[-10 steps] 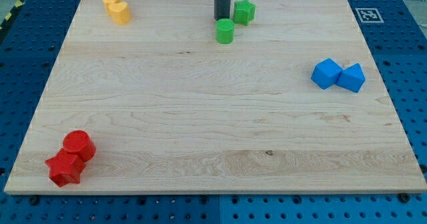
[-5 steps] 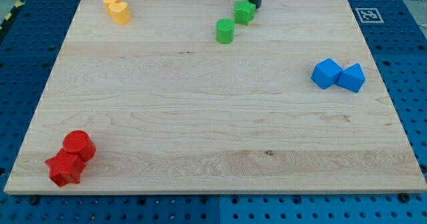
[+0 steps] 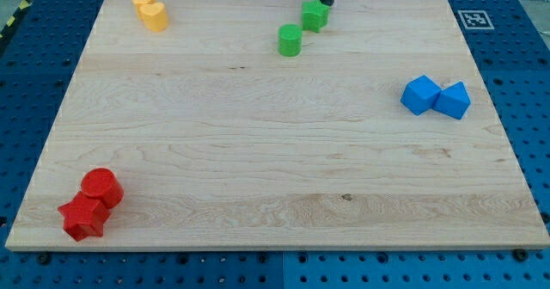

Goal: Push green star towards center

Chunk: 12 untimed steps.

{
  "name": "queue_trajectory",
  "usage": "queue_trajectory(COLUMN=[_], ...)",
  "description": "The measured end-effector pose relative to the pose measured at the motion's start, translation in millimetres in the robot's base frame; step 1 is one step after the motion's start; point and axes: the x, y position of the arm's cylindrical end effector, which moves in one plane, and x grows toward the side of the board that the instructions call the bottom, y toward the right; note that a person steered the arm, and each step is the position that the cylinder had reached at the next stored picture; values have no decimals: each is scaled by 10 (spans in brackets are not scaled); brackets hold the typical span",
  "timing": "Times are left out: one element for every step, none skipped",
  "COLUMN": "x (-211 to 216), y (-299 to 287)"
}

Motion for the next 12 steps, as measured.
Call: queue_trajectory(x=[1, 42, 191, 421, 663, 892, 971, 971, 1116, 1280, 1346, 1569], y=[-249, -321, -240, -69, 83, 117, 146, 156, 193, 198, 348, 747])
